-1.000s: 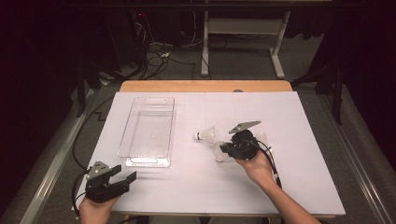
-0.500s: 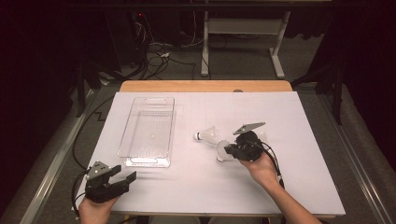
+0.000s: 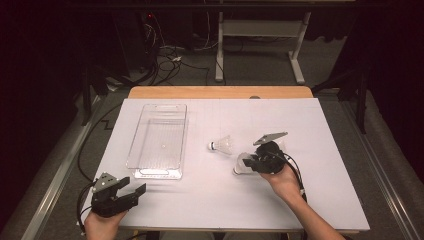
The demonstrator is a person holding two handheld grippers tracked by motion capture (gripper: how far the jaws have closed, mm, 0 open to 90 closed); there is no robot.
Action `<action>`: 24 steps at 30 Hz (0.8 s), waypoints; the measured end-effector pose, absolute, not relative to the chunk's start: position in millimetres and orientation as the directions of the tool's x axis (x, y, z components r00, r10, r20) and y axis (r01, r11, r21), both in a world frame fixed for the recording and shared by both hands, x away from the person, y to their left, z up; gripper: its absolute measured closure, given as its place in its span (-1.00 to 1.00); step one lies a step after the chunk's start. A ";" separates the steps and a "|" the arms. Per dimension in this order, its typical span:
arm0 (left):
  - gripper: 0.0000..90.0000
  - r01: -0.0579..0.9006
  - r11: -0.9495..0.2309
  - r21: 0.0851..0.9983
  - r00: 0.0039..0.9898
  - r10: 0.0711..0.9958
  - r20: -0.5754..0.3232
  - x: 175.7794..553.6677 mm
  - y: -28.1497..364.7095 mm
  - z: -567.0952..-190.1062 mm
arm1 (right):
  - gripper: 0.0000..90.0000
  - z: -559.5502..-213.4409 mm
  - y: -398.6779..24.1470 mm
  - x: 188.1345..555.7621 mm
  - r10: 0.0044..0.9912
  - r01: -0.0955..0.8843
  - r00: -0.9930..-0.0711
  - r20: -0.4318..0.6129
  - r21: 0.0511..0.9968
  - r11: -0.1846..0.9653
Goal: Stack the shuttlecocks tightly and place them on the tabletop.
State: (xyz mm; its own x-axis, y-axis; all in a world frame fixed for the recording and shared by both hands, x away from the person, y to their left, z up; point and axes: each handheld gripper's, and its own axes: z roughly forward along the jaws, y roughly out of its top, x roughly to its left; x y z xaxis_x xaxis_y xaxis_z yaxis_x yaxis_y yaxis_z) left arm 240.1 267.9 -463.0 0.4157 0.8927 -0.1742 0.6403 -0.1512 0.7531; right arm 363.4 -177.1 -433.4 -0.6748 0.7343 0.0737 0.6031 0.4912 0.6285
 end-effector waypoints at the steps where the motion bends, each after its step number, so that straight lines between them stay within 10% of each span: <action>1: -0.26 0.641 -0.151 0.753 0.415 0.893 -0.174 240.2 267.9 -463.1 | 0.57 -433.5 -177.4 363.3 0.735 0.604 -0.674 0.074 0.628 0.491; 24: -0.26 0.638 -0.153 0.754 0.418 0.892 -0.173 239.5 267.4 -462.8 | 0.36 -440.1 -193.9 359.1 0.757 0.633 -0.648 0.086 0.613 0.472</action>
